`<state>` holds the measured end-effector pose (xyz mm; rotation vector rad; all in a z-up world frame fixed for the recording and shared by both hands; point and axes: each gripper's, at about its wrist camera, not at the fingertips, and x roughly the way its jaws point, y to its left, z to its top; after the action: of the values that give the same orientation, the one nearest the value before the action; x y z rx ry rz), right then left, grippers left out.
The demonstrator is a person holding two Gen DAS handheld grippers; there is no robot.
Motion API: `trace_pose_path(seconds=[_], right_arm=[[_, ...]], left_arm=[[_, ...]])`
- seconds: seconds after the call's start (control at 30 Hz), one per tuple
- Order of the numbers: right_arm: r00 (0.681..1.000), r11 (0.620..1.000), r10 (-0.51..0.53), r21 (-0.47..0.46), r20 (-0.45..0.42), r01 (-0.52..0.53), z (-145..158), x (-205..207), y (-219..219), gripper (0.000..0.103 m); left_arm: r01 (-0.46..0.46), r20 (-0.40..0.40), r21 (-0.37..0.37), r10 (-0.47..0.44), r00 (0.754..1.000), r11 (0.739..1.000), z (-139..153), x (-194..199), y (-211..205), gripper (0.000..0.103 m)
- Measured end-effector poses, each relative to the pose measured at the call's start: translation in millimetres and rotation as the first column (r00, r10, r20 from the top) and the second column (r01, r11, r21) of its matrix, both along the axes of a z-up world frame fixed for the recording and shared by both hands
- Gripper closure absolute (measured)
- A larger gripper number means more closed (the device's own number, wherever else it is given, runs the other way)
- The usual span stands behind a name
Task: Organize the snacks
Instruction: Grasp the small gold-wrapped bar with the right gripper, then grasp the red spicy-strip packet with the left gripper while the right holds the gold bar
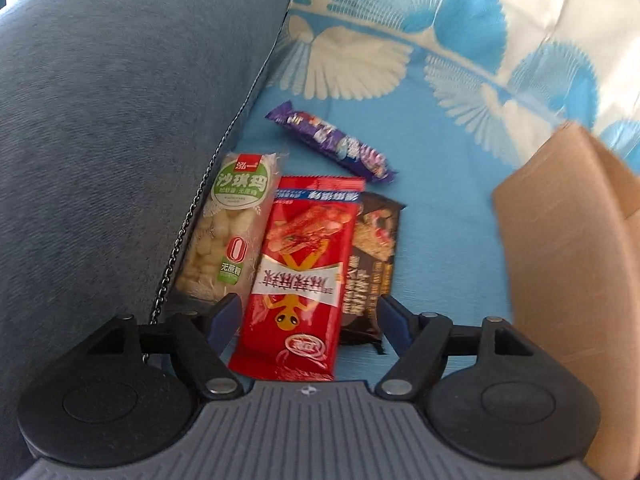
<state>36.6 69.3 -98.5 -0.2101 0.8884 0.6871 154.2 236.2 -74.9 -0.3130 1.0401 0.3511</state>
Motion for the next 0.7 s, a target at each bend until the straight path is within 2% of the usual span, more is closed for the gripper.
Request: trace_pose_path(seconds=[0.13,0.2,0.27,0.3,0.37,0.4,0.47,0.7], right_arm=[[1.0,1.0,0.011,-0.009,-0.005,-0.011,0.7,-0.8,-2.6,0.057],[1.0,1.0,0.019,-0.009,-0.007,-0.019,1.3,0.7,-3.9,0.058],[1.0,1.0,0.019,-0.006,-0.011,-0.019,1.3,1.9,-5.3,0.064],[1.0,1.0,0.018,-0.003,-0.012,-0.018,1.4,2.4,-4.6,0.074],[1.0,1.0,0.016,0.003,-0.013,-0.016,2.4,2.7,-5.0,0.081],[1.0,1.0,0.015,0.009,-0.016,-0.015,2.6,3.2,-6.0,0.081],[1.0,1.0,0.012,0.022,-0.02,-0.012,2.8,3.1,-8.1,0.082],[1.0,0.998,0.003,0.065,0.014,-0.004,7.8,-0.8,-12.7,0.083]], left_arm=[[0.063,-0.043,0.105,-0.059,0.997,0.992,-6.5,9.7,-13.6,0.025],[0.09,-0.042,0.145,-0.085,0.996,0.985,-5.7,9.7,-18.9,0.031],[0.105,-0.036,0.146,-0.101,0.994,0.984,-4.7,8.4,-21.5,0.049],[0.108,-0.03,0.136,-0.105,0.994,0.985,-4.1,6.2,-21.2,0.057],[0.108,-0.026,0.144,-0.105,0.994,0.984,-1.6,0.7,-22.4,0.079],[0.109,-0.025,0.141,-0.107,0.994,0.984,-0.5,-1.2,-22.3,0.084],[0.106,-0.01,0.09,-0.106,0.994,0.99,1.9,-10.4,-18.7,0.096],[0.071,0.032,-0.055,-0.069,0.997,0.996,16.8,-54.3,-9.2,0.101]])
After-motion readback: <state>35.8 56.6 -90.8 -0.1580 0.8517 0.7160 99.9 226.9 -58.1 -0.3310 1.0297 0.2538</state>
